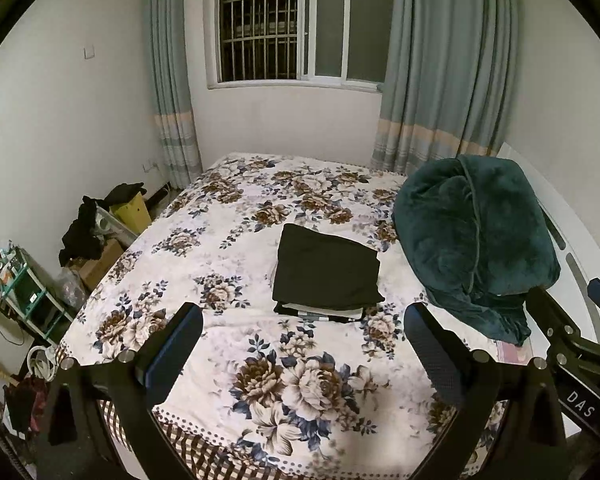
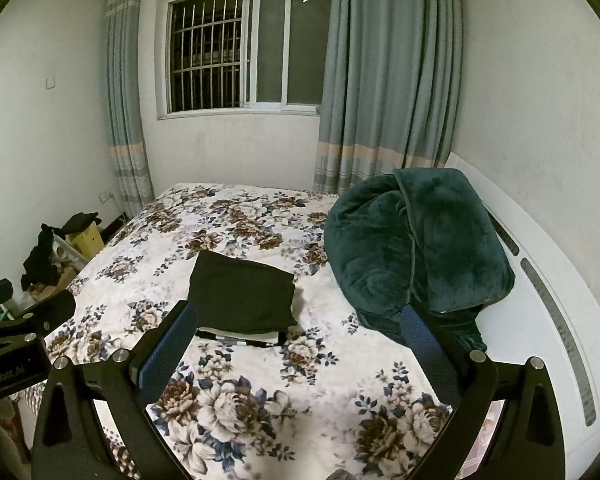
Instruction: Fold small clothes
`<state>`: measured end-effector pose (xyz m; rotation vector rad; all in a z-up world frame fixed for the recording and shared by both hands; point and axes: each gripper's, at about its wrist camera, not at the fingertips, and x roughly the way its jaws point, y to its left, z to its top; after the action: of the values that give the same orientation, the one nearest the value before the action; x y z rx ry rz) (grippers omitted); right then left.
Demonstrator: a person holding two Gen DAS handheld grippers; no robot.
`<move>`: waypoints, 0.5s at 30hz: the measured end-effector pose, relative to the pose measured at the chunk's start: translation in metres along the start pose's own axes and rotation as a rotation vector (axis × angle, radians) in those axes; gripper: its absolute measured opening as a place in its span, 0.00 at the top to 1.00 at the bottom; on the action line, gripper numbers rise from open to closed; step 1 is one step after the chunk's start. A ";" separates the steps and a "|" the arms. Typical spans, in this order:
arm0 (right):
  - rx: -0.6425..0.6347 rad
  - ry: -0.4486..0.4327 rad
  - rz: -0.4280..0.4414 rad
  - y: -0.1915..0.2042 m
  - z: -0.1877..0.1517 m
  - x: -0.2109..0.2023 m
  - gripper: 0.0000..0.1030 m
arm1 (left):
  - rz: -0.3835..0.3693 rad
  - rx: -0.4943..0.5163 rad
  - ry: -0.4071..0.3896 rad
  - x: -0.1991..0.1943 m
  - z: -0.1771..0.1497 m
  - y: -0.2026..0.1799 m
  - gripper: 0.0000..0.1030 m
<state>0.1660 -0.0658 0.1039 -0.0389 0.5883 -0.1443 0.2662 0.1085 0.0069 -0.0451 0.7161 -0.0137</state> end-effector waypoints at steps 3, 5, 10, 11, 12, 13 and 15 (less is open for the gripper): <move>-0.003 -0.002 0.000 0.000 0.000 0.000 0.00 | 0.007 0.001 -0.005 -0.002 -0.001 -0.001 0.00; -0.003 0.001 0.001 0.001 0.000 0.001 0.00 | 0.009 -0.001 -0.007 -0.004 0.000 -0.003 0.00; -0.002 0.002 0.006 -0.003 0.000 0.000 0.00 | 0.018 -0.005 -0.011 -0.009 0.000 -0.006 0.00; -0.003 0.001 0.007 -0.002 -0.001 0.001 0.00 | 0.019 -0.006 -0.011 -0.010 0.000 -0.007 0.00; -0.004 0.000 0.006 -0.003 -0.001 0.000 0.00 | 0.019 -0.007 -0.010 -0.010 0.000 -0.006 0.00; -0.003 0.002 0.007 -0.003 0.000 0.001 0.00 | 0.018 -0.007 -0.010 -0.011 0.000 -0.006 0.00; -0.004 0.003 0.009 -0.004 -0.001 -0.001 0.00 | 0.022 -0.005 -0.012 -0.012 0.000 -0.007 0.00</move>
<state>0.1642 -0.0694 0.1041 -0.0397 0.5915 -0.1340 0.2573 0.1018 0.0148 -0.0426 0.7046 0.0092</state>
